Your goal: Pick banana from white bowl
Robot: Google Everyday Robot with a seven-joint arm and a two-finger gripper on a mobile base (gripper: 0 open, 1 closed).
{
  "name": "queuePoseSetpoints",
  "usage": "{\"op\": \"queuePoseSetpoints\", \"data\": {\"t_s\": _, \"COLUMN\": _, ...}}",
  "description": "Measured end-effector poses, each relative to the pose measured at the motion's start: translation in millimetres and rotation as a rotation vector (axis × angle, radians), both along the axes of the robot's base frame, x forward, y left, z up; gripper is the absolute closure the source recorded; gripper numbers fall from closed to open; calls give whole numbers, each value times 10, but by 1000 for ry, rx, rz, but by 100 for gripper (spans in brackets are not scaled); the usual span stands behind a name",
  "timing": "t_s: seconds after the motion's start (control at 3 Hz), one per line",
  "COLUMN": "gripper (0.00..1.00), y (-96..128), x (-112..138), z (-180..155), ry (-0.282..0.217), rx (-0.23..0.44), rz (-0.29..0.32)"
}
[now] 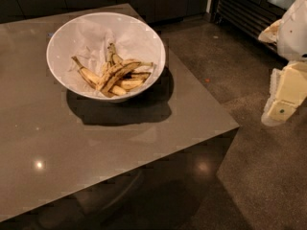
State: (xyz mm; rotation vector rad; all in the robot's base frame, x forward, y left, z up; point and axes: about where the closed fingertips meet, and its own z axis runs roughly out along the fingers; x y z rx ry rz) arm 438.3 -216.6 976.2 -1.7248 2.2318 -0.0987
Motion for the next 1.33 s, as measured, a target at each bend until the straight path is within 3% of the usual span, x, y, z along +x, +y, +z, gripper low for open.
{"op": "queuePoseSetpoints", "data": {"t_s": 0.67, "gripper": 0, "y": 153, "x": 202, "z": 101, "ry": -31, "rx": -4, "rz": 18}}
{"op": "queuePoseSetpoints", "data": {"t_s": 1.33, "gripper": 0, "y": 534, "x": 592, "z": 136, "ry": -34, "rx": -35, "rz": 140}}
